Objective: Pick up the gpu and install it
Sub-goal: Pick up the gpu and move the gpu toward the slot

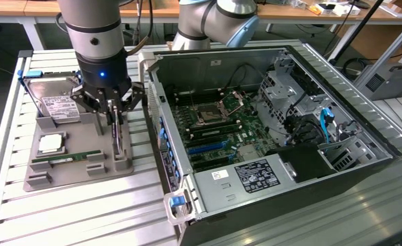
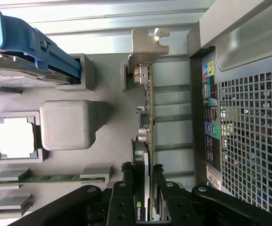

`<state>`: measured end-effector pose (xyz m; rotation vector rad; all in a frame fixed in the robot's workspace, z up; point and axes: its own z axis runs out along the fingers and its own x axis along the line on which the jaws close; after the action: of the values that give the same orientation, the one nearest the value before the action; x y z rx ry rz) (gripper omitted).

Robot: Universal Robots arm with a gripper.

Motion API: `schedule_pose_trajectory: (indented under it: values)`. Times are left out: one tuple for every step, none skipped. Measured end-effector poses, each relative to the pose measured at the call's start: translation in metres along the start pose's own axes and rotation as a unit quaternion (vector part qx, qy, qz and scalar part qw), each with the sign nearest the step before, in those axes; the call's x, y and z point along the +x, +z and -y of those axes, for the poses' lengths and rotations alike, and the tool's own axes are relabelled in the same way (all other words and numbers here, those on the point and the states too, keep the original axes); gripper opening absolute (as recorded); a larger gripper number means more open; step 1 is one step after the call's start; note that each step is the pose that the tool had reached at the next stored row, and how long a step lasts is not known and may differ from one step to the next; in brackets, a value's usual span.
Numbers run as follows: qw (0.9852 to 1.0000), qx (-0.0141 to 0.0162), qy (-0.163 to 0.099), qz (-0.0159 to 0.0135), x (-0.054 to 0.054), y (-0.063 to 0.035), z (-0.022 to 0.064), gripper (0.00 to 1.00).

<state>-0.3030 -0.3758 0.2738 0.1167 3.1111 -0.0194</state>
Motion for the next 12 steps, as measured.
schedule_pose_trajectory:
  values:
    - [1.0000, 0.0000, 0.000, 0.0000, 0.0000, -0.0001, 0.0000, 0.27]
    - [1.0000, 0.0000, 0.000, 0.0000, 0.0000, -0.0003, 0.0000, 0.27]
    - [1.0000, 0.0000, 0.000, 0.0000, 0.0000, -0.0005, 0.0000, 0.27]
    - [1.0000, 0.0000, 0.000, 0.0000, 0.0000, -0.0006, 0.0000, 0.27]
    - [1.0000, 0.0000, 0.000, 0.0000, 0.0000, -0.0007, 0.0000, 0.27]
    - [1.0000, 0.0000, 0.000, 0.0000, 0.0000, -0.0009, 0.0000, 0.27]
    - [1.0000, 0.0000, 0.000, 0.0000, 0.0000, -0.0011, 0.0000, 0.27]
    - [1.0000, 0.0000, 0.000, 0.0000, 0.0000, -0.0012, 0.0000, 0.27]
    - [1.0000, 0.0000, 0.000, 0.0000, 0.0000, -0.0014, 0.0000, 0.27]
    - [1.0000, 0.0000, 0.000, 0.0000, 0.0000, -0.0016, 0.0000, 0.27]
    - [1.0000, 0.0000, 0.000, 0.0000, 0.0000, -0.0018, 0.0000, 0.27]
    - [1.0000, 0.0000, 0.000, 0.0000, -0.0001, -0.0020, 0.0000, 0.27]
